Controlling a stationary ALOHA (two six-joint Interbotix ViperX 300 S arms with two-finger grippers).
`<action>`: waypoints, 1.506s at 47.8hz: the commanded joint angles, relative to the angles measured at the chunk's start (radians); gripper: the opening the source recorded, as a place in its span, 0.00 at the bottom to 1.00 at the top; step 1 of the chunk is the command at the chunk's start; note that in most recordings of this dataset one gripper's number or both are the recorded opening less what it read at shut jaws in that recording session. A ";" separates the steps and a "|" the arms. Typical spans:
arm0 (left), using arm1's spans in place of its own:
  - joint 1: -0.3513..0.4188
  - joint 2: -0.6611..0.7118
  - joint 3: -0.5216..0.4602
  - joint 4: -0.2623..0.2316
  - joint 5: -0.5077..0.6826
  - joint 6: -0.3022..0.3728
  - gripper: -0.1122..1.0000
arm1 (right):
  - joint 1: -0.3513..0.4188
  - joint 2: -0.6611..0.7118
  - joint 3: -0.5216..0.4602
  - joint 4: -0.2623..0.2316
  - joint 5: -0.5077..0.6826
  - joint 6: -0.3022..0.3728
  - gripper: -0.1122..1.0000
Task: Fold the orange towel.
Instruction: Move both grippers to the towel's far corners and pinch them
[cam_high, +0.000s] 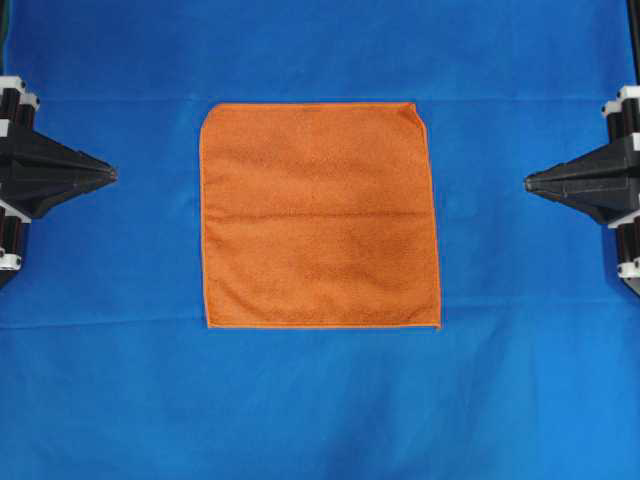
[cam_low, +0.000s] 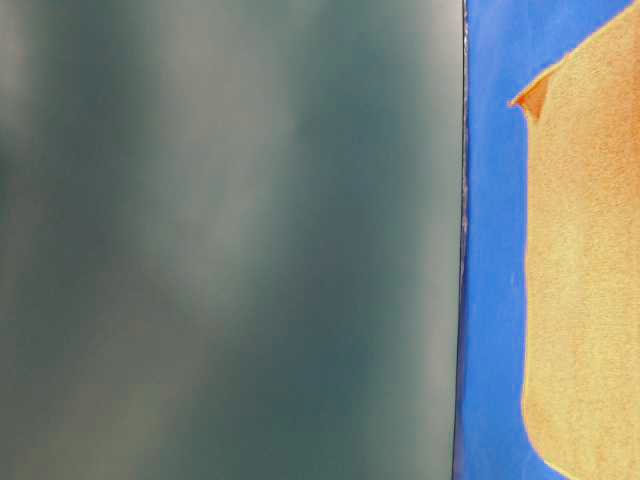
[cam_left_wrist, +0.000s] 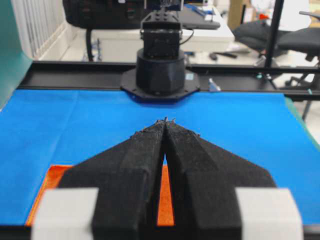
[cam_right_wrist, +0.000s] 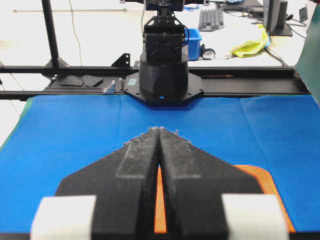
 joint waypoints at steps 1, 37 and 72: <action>0.028 0.034 -0.015 -0.044 0.026 -0.015 0.10 | -0.020 0.015 -0.035 0.002 -0.009 0.003 0.10; 0.374 0.453 -0.020 -0.037 -0.021 -0.032 0.32 | -0.474 0.551 -0.183 0.037 0.147 0.092 0.20; 0.515 1.089 -0.193 -0.037 -0.170 -0.035 0.86 | -0.523 1.035 -0.318 0.035 0.092 0.091 0.61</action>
